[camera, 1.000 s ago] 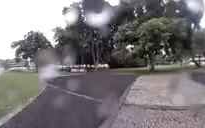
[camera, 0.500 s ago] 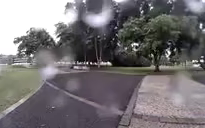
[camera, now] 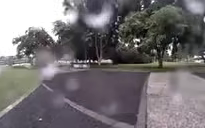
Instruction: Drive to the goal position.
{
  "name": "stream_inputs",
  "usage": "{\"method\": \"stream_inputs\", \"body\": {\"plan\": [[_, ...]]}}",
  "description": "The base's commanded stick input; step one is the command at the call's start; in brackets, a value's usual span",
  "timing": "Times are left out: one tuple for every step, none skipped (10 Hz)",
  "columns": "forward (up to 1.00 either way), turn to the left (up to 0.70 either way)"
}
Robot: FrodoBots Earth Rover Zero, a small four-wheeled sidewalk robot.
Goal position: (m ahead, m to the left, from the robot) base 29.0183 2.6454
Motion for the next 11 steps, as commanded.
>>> {"method": "stream_inputs", "body": {"plan": [[0.7,0.0],[0.7,0.0],[0.7,0.0],[0.7,0.0],[0.7,0.0],[0.7,0.0],[0.7,0.0],[0.7,0.04],[0.7,0.33],[0.7,0.35],[0.7,0.35]]}}
